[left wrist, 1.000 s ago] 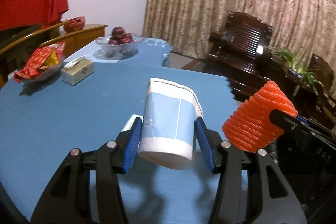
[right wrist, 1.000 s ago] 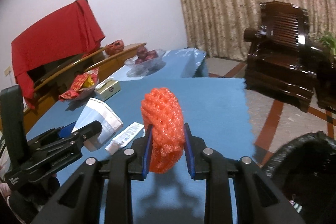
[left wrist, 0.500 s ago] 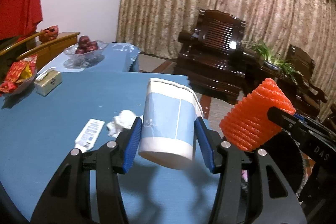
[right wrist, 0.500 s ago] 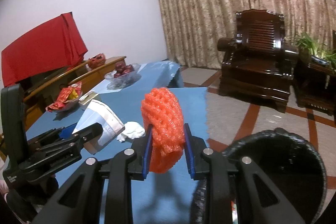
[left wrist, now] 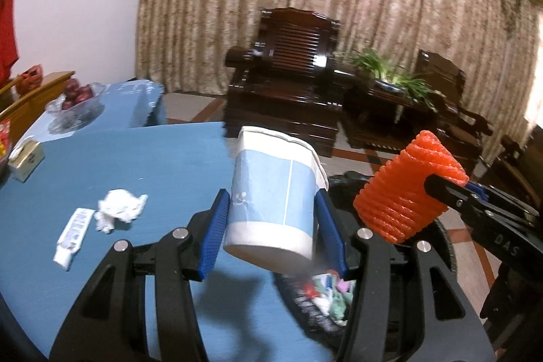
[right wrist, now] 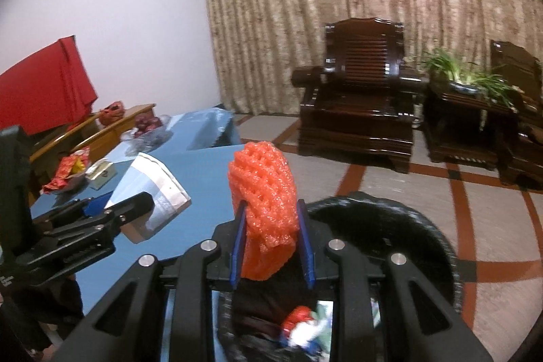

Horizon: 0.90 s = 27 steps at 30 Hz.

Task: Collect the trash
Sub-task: 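Carry the paper cup and orange net over the bin with both grippers, then open both grippers to drop the cup and orange net into the bin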

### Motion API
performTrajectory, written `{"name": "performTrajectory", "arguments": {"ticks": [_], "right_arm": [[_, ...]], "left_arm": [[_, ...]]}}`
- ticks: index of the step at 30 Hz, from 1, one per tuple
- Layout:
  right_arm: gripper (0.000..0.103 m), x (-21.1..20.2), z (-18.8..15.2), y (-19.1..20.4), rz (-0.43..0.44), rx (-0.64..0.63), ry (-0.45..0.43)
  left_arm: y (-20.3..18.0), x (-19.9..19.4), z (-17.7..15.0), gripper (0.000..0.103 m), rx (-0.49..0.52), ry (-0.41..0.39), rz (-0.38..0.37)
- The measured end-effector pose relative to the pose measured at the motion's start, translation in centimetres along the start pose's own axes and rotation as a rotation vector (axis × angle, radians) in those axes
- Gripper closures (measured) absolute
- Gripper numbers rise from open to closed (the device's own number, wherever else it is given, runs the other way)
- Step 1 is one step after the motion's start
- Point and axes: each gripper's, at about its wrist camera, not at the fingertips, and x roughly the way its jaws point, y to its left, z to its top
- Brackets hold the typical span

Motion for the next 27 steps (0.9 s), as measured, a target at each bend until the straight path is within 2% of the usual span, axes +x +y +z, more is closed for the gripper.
{"name": "performTrajectory", "arguments": {"ticks": [11, 18, 20, 22, 23, 27], "right_arm": [[0.076, -0.8, -1.3, -5.1, -0.109, 0.052, 0.021], [0.076, 0.1, -2.9, -7.0, -0.165, 0.064, 0.074], [0.07, 0.4, -3.6, -7.4, -0.181, 0.07, 0.097], [0.058, 0.8, -4.3, -7.9, -0.2, 0.074, 0.12], [0.056, 0.9, -4.6, -8.0, -0.21, 0.072, 0.128], [0.031, 1.1, -5.1, -7.9, -0.234, 0.065, 0.14]], "left_arm": [[-5.2, 3.1, -0.9, 0.053, 0.072, 0.031, -0.107], [-7.2, 5.7, -2.2, 0.051, 0.088, 0.073, -0.151], [-7.4, 6.4, -2.5, 0.046, 0.092, 0.096, -0.168], [-7.3, 6.7, -2.7, 0.043, 0.08, 0.107, -0.188], [-7.2, 6.9, -2.8, 0.039, 0.079, 0.113, -0.19], [-6.7, 6.9, -2.8, 0.032, 0.074, 0.109, -0.186]]}}
